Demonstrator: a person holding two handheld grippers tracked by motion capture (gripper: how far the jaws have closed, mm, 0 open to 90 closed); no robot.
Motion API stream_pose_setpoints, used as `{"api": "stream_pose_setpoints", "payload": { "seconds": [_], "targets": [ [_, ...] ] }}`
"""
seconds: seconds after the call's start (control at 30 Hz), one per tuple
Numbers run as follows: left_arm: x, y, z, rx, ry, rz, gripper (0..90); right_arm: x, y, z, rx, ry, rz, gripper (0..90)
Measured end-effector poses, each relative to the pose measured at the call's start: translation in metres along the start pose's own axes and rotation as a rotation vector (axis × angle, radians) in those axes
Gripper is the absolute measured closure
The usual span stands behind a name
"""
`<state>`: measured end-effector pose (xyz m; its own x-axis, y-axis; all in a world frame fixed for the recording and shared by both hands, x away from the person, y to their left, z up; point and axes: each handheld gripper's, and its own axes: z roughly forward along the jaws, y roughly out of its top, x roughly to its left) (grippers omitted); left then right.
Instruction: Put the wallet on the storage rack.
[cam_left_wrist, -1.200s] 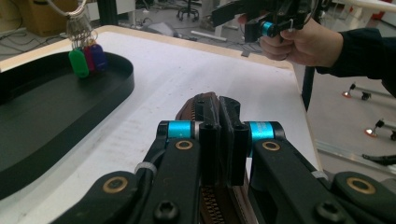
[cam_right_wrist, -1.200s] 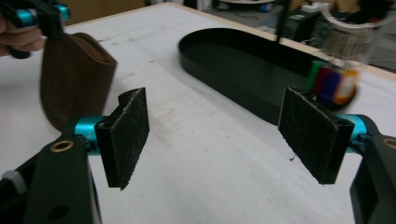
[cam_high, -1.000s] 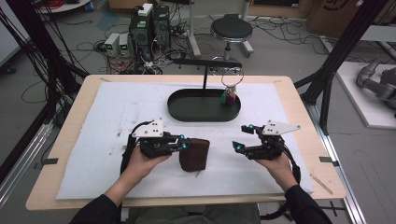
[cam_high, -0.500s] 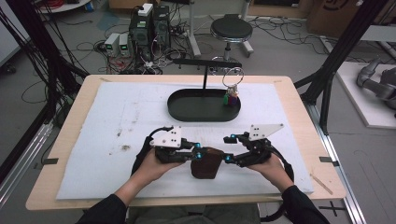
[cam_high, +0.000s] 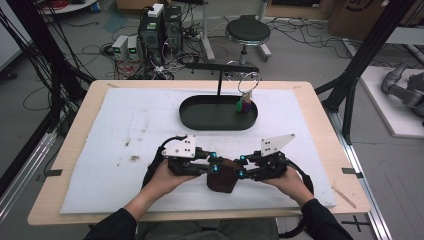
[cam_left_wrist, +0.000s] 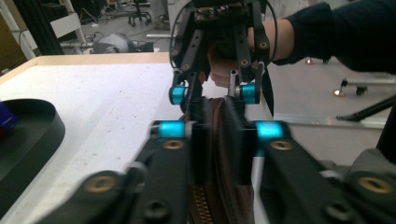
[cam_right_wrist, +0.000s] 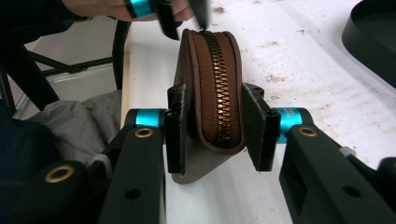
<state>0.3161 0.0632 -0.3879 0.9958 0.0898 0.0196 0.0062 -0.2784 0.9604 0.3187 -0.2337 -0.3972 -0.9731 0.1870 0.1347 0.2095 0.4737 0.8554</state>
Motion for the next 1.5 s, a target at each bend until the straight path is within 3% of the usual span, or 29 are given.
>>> {"api": "stream_pose_setpoints", "payload": {
  "seconds": [0.13,0.33,0.5,0.67,0.8,0.9,1.0,1.2,1.3,1.5],
  "targets": [
    [0.002,-0.008,-0.008,0.015,0.034,-0.044,57.2,-0.001,-0.003,-0.003,-0.005,0.009,0.009,67.2],
    [0.006,-0.024,-0.019,0.046,0.052,-0.113,46.6,-0.002,-0.006,-0.008,-0.011,0.005,0.013,67.5],
    [0.011,-0.038,-0.012,0.104,0.001,-0.193,42.8,-0.004,-0.009,-0.012,-0.016,0.002,0.023,67.2],
    [0.011,-0.047,0.008,0.175,-0.043,-0.225,40.4,-0.004,-0.010,-0.015,-0.019,-0.001,0.017,67.1],
    [0.011,-0.050,0.022,0.220,-0.070,-0.232,41.6,-0.004,-0.010,-0.015,-0.021,-0.004,0.011,67.2],
    [0.008,-0.050,0.026,0.221,-0.096,-0.197,59.0,-0.003,-0.011,-0.016,-0.017,-0.003,0.012,67.1],
    [0.008,-0.047,0.024,0.212,-0.094,-0.180,64.9,-0.003,-0.011,-0.017,-0.021,-0.002,0.007,66.3],
    [0.007,-0.031,0.014,0.241,-0.085,-0.119,66.5,-0.001,-0.010,-0.023,-0.050,-0.009,-0.007,57.5],
    [0.010,-0.024,0.006,0.242,-0.088,-0.128,66.5,-0.001,-0.006,-0.031,-0.060,-0.036,-0.011,53.2],
    [0.012,-0.013,-0.003,0.294,-0.075,-0.121,66.7,0.002,0.006,-0.040,-0.093,-0.076,-0.026,46.9]
  ]
}}
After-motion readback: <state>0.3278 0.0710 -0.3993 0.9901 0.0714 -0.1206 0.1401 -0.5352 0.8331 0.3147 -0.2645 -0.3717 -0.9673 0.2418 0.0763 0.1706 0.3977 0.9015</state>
